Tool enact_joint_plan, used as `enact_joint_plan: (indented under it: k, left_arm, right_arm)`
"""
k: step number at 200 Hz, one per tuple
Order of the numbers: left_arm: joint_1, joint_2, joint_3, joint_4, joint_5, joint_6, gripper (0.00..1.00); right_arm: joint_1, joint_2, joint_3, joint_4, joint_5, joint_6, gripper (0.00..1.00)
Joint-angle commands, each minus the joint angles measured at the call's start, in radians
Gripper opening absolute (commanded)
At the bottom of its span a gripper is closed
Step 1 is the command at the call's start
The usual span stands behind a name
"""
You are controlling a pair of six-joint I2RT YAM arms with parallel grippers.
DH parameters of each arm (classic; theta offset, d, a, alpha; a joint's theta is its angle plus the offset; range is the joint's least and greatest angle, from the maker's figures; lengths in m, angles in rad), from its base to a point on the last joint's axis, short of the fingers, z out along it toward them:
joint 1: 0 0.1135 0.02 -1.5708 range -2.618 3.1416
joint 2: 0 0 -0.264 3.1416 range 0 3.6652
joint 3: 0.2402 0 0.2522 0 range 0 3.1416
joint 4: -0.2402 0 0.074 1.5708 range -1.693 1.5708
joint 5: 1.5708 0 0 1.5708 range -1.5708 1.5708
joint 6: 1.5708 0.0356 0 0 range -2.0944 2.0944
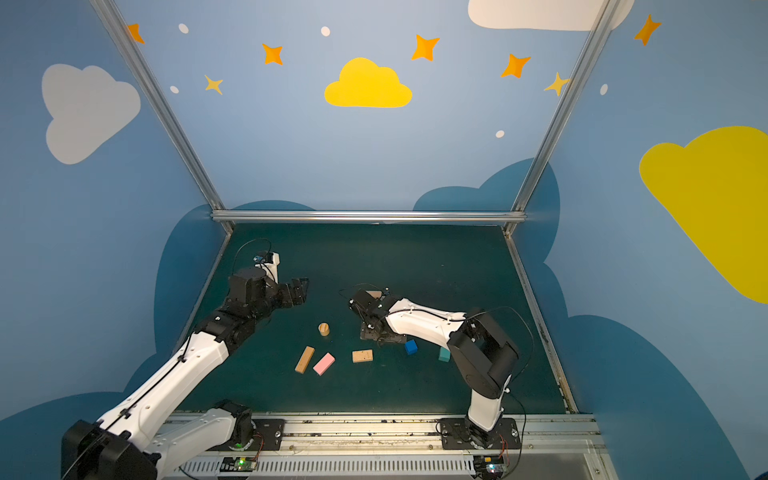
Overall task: Build the wood block tower
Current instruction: 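Grasp the plain wood bar with the right gripper and lift it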
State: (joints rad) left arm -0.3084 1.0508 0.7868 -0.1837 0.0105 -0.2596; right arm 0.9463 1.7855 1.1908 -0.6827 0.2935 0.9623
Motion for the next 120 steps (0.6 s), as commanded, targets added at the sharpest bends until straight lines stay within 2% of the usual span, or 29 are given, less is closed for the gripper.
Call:
enact_joint_plan:
  k: [1, 120]
  left_arm:
    - [-0.004, -0.005, -0.003, 0.001, -0.01, -0.001, 0.95]
    - [-0.007, -0.001, -0.007, -0.002, -0.023, 0.003, 0.95]
  right_arm:
    - [-0.004, 0.023, -0.005, -0.032, 0.016, 0.036, 0.9]
    - [-0.021, 0.042, -0.045, -0.001, -0.012, 0.081, 0.9]
